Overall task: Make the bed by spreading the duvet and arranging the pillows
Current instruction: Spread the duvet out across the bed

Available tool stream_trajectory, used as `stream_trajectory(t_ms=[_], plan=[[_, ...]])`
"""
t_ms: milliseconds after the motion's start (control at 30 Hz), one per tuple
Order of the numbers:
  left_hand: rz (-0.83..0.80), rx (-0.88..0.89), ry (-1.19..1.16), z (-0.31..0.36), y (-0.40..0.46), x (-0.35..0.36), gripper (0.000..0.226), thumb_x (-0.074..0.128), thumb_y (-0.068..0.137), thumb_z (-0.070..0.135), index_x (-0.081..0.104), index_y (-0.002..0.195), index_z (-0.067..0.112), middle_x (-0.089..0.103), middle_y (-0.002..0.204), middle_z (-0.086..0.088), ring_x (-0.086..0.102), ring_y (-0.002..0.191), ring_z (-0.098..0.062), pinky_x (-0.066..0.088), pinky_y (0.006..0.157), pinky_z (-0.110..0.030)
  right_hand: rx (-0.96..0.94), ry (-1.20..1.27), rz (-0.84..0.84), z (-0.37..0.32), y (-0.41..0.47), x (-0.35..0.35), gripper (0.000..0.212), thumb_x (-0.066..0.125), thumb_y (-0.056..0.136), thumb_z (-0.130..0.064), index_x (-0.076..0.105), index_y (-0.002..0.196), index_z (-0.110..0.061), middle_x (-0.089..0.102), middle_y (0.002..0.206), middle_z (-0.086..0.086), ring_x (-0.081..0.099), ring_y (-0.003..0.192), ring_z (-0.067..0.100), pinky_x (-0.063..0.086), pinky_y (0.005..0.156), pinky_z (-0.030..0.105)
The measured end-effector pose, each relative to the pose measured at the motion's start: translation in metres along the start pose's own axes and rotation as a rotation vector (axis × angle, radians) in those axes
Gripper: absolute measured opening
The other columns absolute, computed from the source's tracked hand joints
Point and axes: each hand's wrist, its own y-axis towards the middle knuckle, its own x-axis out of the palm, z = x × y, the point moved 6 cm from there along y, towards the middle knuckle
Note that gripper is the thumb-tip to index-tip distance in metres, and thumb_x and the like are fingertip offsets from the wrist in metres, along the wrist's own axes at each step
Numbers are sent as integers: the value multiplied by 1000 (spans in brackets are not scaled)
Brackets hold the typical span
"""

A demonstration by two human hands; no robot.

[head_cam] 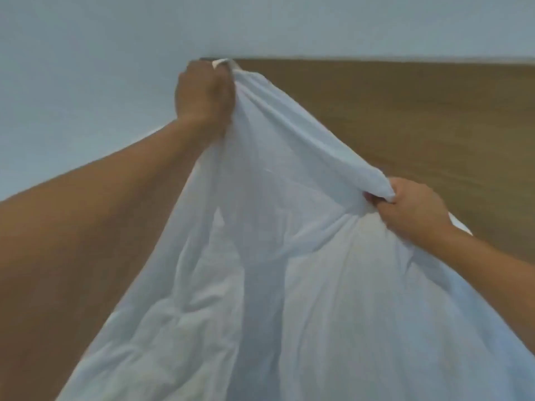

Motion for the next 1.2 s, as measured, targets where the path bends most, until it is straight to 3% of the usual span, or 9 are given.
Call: stream_trajectory(t_ms=[100,167,267,500,700,833,933,1067,1200], plan=[[-274,185,-326,66,-26,67,46,36,99,39,62,121,9,62,126,-17,57,117,-29,42,102,-38,169,-325,-40,61,6,-30,26,42,94,-40,61,94,-22,68,94,4,63,89,32,41,71,34],[-640,205,-14,51,-81,141,49,26,103,42,39,145,20,32,154,-7,27,142,-27,12,118,-45,318,-486,-194,94,-11,-6,29,40,93,-41,57,109,-23,64,114,6,58,105,30,38,84,38],[-1012,184,568,-22,-189,216,69,10,89,69,18,150,39,2,162,1,-7,147,-33,-15,105,-70,493,-472,-330,119,-53,48,47,31,97,-48,41,132,-18,47,137,11,44,125,31,29,104,49],[-980,183,553,-69,-229,243,73,11,89,71,-1,152,37,-11,161,9,-19,146,-20,-21,108,-61,304,-383,-159,112,-82,76,58,22,101,-40,4,153,-21,12,159,8,13,146,25,3,118,54],[-818,383,135,-81,-290,133,60,18,95,55,24,149,30,17,157,6,9,145,-11,0,119,-44,-100,-196,4,16,-115,45,55,20,97,-41,44,141,-19,32,154,6,27,143,23,9,119,51],[-925,294,343,-175,-342,60,72,7,85,63,11,151,36,4,159,14,-2,146,-4,-6,119,-39,-498,-253,-189,-54,-182,99,52,31,95,-42,54,135,-18,46,146,5,39,137,25,21,114,56],[-1013,176,524,-221,-361,21,89,10,70,64,14,152,30,9,159,8,9,146,-13,3,118,-37,-513,-364,-228,-46,-187,137,52,38,96,-40,45,144,-19,38,152,6,32,141,27,17,115,57],[-865,300,449,-208,-383,-45,45,36,78,58,47,112,30,47,110,13,51,93,-15,43,80,-28,-453,-500,-210,-37,-185,164,54,40,92,-30,46,143,-13,42,149,13,38,137,33,14,114,60],[-1001,51,678,-241,-390,-112,31,43,85,55,34,91,27,44,79,7,46,75,-17,36,64,-30,-312,-504,-213,-88,-208,159,54,35,76,-16,61,121,0,60,120,20,56,111,39,24,106,54]])
